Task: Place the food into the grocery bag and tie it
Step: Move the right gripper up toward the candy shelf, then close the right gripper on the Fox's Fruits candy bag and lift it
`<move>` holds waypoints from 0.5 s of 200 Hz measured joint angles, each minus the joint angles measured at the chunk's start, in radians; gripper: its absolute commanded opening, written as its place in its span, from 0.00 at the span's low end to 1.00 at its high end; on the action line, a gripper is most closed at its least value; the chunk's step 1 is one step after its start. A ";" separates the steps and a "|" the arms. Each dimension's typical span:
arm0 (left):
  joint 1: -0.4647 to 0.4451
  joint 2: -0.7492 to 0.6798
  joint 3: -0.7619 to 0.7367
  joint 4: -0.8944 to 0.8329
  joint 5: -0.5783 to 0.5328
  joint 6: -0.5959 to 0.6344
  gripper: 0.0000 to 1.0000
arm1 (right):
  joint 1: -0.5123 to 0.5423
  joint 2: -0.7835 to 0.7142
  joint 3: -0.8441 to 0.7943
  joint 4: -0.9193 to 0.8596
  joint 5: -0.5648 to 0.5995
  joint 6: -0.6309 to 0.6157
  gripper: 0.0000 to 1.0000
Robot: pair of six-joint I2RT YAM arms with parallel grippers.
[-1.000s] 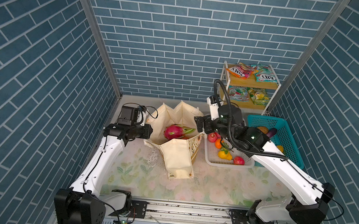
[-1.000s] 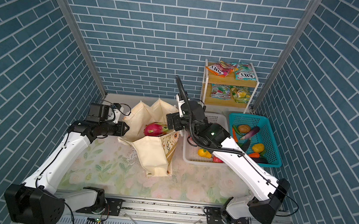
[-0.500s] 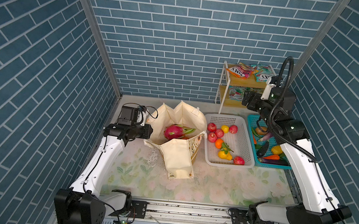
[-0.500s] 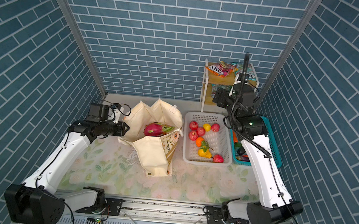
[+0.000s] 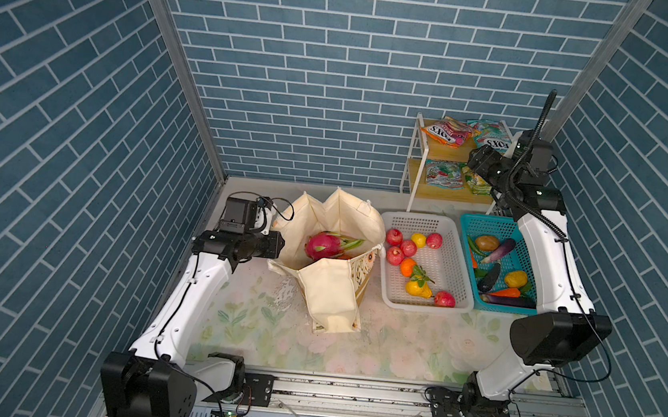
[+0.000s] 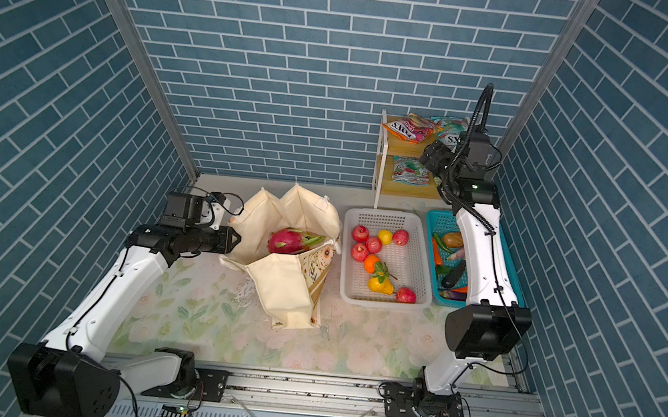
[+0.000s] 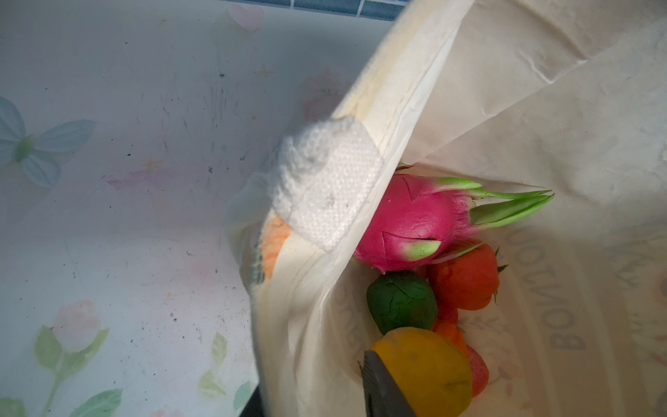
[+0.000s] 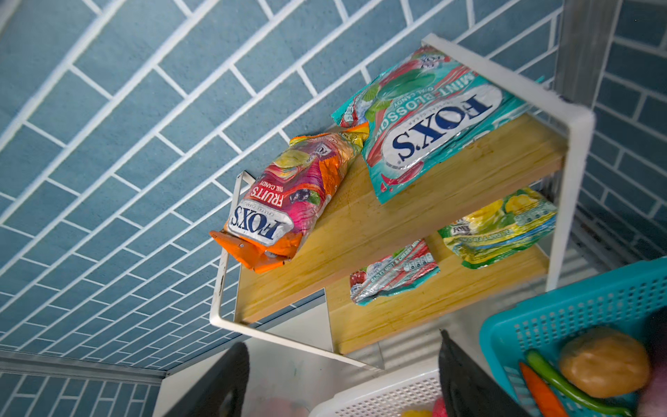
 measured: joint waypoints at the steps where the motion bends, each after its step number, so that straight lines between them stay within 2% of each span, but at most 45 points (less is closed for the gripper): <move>1: 0.000 0.000 0.000 0.000 0.000 0.000 0.38 | -0.001 0.003 0.003 0.000 -0.002 0.002 0.81; 33: 0.000 0.000 0.000 0.000 -0.001 0.001 0.37 | -0.018 0.100 0.088 0.032 -0.080 0.076 0.79; 100: 0.000 0.000 0.000 0.000 -0.001 0.001 0.37 | -0.024 0.248 0.252 0.060 -0.165 0.180 0.73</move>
